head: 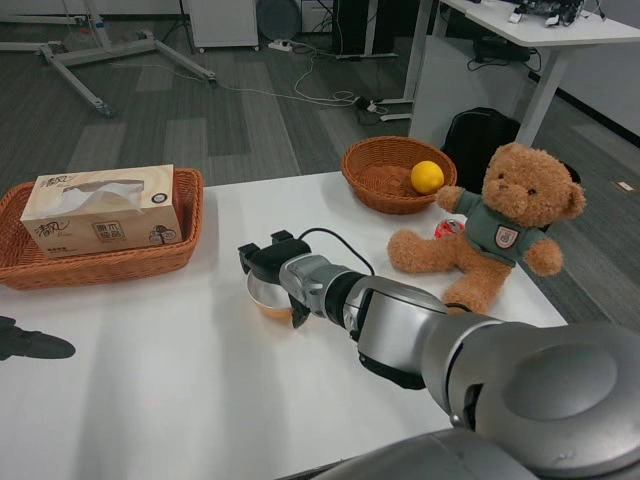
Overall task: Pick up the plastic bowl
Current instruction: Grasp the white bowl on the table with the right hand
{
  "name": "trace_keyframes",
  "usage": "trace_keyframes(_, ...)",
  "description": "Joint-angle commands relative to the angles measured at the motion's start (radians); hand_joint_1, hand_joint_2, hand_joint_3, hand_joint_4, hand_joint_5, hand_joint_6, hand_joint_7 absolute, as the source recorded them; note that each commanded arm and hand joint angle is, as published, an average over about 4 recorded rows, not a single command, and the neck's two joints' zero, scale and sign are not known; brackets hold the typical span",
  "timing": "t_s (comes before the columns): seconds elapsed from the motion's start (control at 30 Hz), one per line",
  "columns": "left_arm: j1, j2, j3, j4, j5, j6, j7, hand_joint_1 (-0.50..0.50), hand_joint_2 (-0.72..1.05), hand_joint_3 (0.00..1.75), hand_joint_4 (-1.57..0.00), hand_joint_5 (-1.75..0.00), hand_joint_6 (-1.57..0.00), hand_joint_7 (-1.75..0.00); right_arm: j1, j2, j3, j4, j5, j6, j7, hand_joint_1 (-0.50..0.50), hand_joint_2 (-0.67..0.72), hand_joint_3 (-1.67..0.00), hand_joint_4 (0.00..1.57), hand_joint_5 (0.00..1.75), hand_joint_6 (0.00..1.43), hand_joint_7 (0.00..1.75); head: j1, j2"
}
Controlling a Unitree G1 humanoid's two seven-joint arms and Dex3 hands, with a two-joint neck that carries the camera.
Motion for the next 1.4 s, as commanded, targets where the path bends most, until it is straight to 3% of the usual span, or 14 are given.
trace_keyframes(0.03, 0.017, 0.003, 0.000, 0.002, -0.005, -0.007, -0.003, -0.50, -0.68, 0.07, 0.00, 0.00, 0.00, 0.00, 0.033, -0.028, -0.007, -0.053, 0.001, -0.002, 0.017, -0.46, -0.59, -1.49, 0.61, 1.65, 0.53, 1.62, 0.001, 0.000)
trace_keyframes(0.23, 0.018, 0.003, 0.002, 0.002, -0.005, -0.007, -0.003, -0.50, -0.64, 0.09, 0.00, 0.00, 0.00, 0.00, 0.088, -0.083, -0.042, -0.215, -0.017, 0.000, 0.067, -0.46, -0.60, -1.59, 0.64, 1.65, 0.61, 1.68, 0.004, 0.002)
trace_keyframes(0.37, 0.020, 0.003, 0.003, 0.002, -0.005, -0.007, -0.003, -0.50, -0.70, 0.09, 0.00, 0.00, 0.00, 0.00, 0.131, -0.115, -0.118, -0.314, -0.043, 0.002, 0.100, -0.46, -0.60, -1.59, 0.66, 1.65, 0.71, 1.68, 0.009, 0.005)
trace_keyframes(0.7, 0.021, 0.003, 0.003, 0.002, -0.005, -0.006, -0.003, -0.50, -0.72, 0.04, 0.00, 0.00, 0.00, 0.00, 0.259, -0.184, -0.304, -0.584, -0.080, 0.000, 0.167, -0.46, -0.60, -1.59, 0.63, 1.65, 0.75, 1.68, 0.015, 0.012)
trace_keyframes(0.83, 0.020, 0.003, 0.002, 0.002, -0.005, -0.006, -0.003, -0.50, -0.68, 0.09, 0.00, 0.00, 0.00, 0.00, 0.301, -0.215, -0.358, -0.703, -0.079, 0.002, 0.229, -0.46, -0.60, -1.59, 0.64, 1.65, 0.80, 1.68, 0.030, 0.032)
trace_keyframes(1.03, 0.021, 0.003, 0.002, 0.003, -0.006, -0.006, -0.003, -0.50, -0.70, 0.07, 0.00, 0.00, 0.00, 0.00, 0.350, -0.241, -0.458, -0.860, -0.082, -0.006, 0.343, -0.46, -0.60, -1.59, 0.66, 1.65, 0.86, 1.68, 0.057, 0.078)
trace_keyframes(1.27, 0.018, 0.003, -0.004, 0.006, -0.007, -0.006, -0.003, -0.50, -0.72, 0.09, 0.00, 0.00, 0.00, 0.00, 0.394, -0.261, -0.544, -1.032, -0.090, 0.014, 0.405, -0.46, -0.60, -1.59, 0.63, 1.65, 0.86, 1.68, 0.053, 0.072)
trace_keyframes(1.4, 0.016, 0.003, -0.006, 0.006, -0.008, -0.006, -0.003, -0.50, -0.72, 0.09, 0.00, 0.00, 0.00, 0.00, 0.405, -0.270, -0.555, -1.102, -0.090, 0.031, 0.423, -0.46, -0.60, -1.59, 0.63, 1.65, 0.88, 1.68, 0.104, 0.197)
